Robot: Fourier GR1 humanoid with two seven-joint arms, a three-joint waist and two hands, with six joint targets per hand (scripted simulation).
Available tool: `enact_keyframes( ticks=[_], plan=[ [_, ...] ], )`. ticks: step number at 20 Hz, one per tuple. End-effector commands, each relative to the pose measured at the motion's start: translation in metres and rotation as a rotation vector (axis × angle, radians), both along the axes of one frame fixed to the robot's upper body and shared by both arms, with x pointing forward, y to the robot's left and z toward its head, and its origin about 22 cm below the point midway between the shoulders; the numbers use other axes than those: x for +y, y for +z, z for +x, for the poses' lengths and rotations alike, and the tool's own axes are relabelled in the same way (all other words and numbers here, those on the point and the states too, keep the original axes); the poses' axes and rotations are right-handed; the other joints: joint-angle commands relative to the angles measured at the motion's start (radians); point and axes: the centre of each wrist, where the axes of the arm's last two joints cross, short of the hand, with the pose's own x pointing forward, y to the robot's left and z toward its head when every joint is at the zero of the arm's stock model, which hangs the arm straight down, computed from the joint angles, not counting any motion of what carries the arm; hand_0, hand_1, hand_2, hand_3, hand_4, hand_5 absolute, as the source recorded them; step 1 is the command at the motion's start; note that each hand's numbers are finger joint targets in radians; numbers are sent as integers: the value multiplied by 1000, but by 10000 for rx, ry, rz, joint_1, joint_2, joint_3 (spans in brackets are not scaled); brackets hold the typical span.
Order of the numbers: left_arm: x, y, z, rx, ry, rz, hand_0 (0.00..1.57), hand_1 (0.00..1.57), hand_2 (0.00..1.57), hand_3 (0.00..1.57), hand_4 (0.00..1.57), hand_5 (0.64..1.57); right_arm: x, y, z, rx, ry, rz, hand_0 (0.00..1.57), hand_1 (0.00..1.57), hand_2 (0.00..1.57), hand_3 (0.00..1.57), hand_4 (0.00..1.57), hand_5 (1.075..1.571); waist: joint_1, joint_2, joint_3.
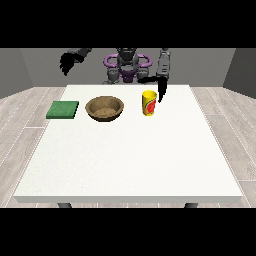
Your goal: Pick the cup and pour the ball into the bowl, then pick the bowl and place it on the pad
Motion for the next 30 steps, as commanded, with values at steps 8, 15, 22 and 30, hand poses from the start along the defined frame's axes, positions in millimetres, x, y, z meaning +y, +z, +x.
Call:
enact_keyframes(
  ticks=[8, 15, 22, 30],
  plan=[
    [11, -54, 17, 247, 104, 99, 0, 0, 0, 0, 189, 1423, -29, 5, 10, 303, 143, -59, 0, 0, 0, 0, 671, 1563, -258, -10, -4],
    [17, -67, 24, 338, 707, 252, 698, 698, 639, 0, 1006, 1553, -54, 4, 15, -273, 70, 10, 0, 0, 0, 0, 679, 1569, -421, 485, -1],
    [27, -80, 22, 455, 2055, 1825, 1283, 1283, 1571, 1571, 1366, 1457, -60, 29, 3, -177, 567, -125, 0, 0, 0, 164, 642, 1568, -1163, 394, -3],
    [-35, -47, 48, 669, 1690, 4411, 1289, 1289, 1571, 1571, 1411, 1446, -105, -6, 13, 1695, -409, 310, 0, 0, 0, 327, 639, 1565, -285, -1383, 25]
  ],
)
